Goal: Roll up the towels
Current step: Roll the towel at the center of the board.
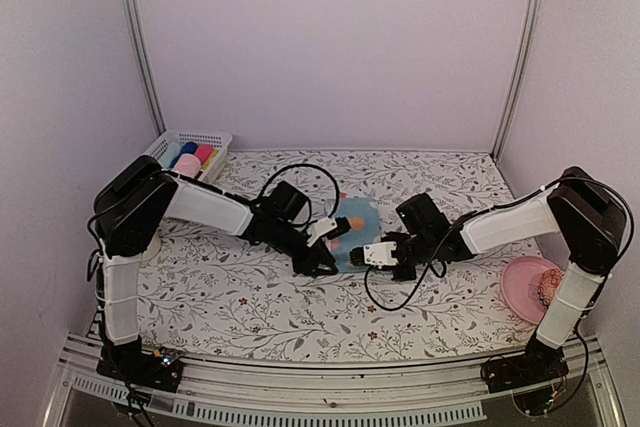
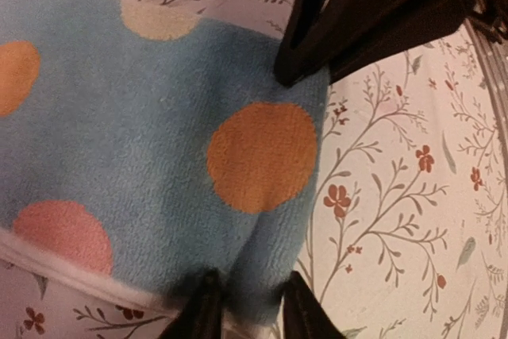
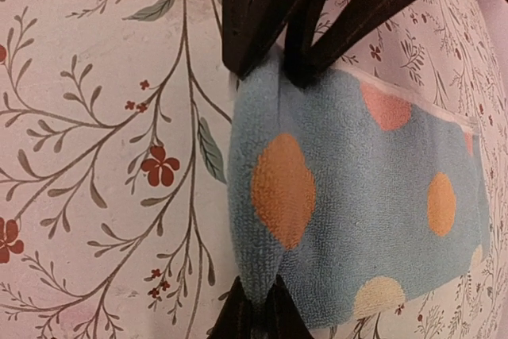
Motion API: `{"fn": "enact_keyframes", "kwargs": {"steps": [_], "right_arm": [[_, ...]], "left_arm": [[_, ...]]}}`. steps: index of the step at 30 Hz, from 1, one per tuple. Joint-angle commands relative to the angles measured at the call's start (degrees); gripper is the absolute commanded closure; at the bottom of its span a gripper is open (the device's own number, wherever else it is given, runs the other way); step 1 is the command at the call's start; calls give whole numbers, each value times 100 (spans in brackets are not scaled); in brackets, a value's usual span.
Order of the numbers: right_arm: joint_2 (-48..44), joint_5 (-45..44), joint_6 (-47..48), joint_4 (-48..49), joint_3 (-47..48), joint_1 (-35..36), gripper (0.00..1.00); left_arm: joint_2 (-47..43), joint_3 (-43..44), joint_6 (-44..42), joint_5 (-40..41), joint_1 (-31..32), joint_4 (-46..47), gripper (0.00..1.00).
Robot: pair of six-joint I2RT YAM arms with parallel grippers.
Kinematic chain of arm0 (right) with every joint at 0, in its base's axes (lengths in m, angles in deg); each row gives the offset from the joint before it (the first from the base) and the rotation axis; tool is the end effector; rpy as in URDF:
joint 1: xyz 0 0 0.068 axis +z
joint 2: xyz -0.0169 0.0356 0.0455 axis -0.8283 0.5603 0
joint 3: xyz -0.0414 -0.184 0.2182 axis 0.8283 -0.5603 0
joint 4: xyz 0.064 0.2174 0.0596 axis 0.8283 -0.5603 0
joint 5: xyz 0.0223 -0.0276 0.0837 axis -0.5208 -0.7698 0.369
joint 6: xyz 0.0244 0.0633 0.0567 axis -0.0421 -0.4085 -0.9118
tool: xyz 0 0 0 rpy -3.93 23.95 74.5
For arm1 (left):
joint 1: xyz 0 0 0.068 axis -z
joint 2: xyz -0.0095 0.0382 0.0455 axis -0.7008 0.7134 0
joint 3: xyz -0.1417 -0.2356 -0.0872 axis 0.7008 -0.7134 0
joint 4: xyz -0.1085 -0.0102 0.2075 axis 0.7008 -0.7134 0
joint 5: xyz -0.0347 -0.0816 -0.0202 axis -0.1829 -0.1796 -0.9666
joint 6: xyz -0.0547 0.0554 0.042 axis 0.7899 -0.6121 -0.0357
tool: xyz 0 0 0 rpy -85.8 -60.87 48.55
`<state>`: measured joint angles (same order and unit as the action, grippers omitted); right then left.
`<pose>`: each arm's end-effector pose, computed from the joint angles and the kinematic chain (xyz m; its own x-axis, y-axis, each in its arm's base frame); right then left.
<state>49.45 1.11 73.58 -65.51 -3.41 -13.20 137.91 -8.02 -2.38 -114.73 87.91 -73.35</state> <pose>0.2431 0.2473 0.1371 0.3230 -0.8084 -0.4921 -0.8918 -0.0860 -0.4442 0.2813 -0.3247 0.1185 -0.3310 0.6466 -0.6873 0.9435 0.2164 -0.2509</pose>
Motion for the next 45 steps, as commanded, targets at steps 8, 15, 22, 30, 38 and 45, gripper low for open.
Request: {"fn": "enact_keyframes", "kwargs": {"steps": [8, 15, 22, 30, 38, 45], "right_arm": [[662, 1421, -697, -2089, 1265, -465, 96], [1045, 2061, -827, -2863, 1754, -761, 96], [1561, 2559, -1038, -3637, 2441, -1078, 96], [1973, 2720, -1175, -4118, 2875, -1265, 96], [2061, 2858, -1193, -4320, 3048, -1281, 95], [2128, 2922, -1175, -4440, 3124, -1364, 94]], "left_arm": [[-989, -739, 76, 374, -17, 689, 39], [-662, -571, 33, 371, 44, 664, 39], [-487, -441, -70, 118, 78, 664, 37], [-243, -333, 3, 187, 98, 674, 37], [-14, -221, 235, 277, 104, 796, 79], [5, -391, 530, -50, -15, 953, 92]]}}
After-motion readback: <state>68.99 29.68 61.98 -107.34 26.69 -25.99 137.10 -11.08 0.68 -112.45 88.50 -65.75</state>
